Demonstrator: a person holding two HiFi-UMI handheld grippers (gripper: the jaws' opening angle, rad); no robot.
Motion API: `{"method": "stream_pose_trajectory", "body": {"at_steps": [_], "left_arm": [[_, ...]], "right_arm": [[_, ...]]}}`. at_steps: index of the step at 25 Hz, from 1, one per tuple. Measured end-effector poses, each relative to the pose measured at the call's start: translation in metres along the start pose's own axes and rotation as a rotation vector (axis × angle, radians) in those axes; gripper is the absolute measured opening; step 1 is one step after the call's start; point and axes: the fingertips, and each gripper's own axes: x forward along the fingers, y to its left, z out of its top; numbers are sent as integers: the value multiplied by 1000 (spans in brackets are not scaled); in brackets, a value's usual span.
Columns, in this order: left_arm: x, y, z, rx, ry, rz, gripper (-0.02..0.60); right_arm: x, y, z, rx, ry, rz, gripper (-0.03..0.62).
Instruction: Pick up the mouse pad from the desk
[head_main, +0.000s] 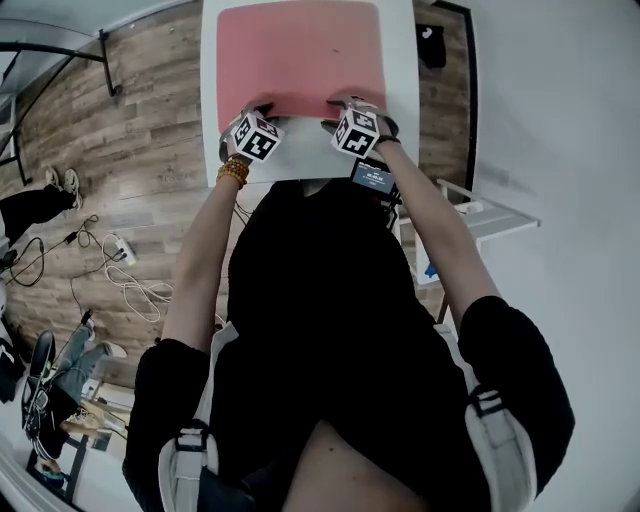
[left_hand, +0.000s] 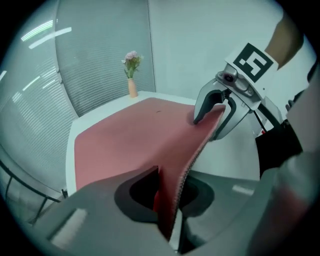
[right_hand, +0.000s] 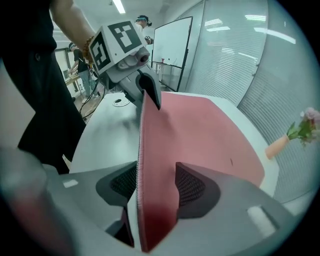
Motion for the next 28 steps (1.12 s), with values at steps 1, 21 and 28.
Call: {"method": "stream_pose_trajectory", "body": {"at_steps": [1, 21, 28], "left_arm": [[0, 0, 0, -15, -1, -17, 52], [-5, -25, -27, 20, 12, -93, 52], [-12, -32, -34, -17, 1, -90, 51]], "right_arm": [[0, -1, 1, -7, 2, -6, 253], [3, -6, -7, 237, 102, 28, 63], [2, 11, -11, 297, 98, 51, 60]]}}
